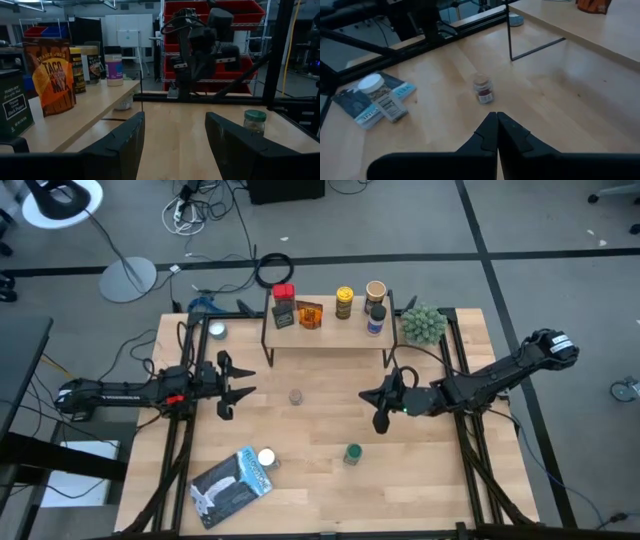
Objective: Shelf spices
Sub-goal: Put the brown seasoning on the shelf
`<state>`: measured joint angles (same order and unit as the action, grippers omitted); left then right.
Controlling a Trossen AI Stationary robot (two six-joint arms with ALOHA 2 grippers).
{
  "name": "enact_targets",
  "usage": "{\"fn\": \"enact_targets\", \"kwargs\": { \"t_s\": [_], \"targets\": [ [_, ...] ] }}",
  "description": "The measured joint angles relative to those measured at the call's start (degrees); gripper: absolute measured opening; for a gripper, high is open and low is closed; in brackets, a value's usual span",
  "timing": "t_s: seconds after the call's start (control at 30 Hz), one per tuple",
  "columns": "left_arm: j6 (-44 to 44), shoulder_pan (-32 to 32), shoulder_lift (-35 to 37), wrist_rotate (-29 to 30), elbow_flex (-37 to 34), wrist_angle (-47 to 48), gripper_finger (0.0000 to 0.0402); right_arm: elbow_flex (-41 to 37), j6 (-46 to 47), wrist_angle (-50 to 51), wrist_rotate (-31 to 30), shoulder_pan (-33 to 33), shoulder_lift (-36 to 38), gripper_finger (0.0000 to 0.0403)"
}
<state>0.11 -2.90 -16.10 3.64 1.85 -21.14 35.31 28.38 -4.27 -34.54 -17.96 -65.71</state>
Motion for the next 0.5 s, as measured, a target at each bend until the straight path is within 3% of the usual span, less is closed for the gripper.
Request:
{"fn": "enact_targets", "kwargs": {
  "t_s": [0.4,0.5],
  "targets": [
    [-0.4,0.0,0.0,0.0,0.0,-0.3,0.0214,0.0,0.7,3.8,-1.4,-1.3,0.0,0.0001],
    [-0.2,0.0,0.0,0.0,0.0,-0.4,0.0214,2.4,4.2,9.6,-1.7,-2.1,-0.4,0.0001]
  ]
}}
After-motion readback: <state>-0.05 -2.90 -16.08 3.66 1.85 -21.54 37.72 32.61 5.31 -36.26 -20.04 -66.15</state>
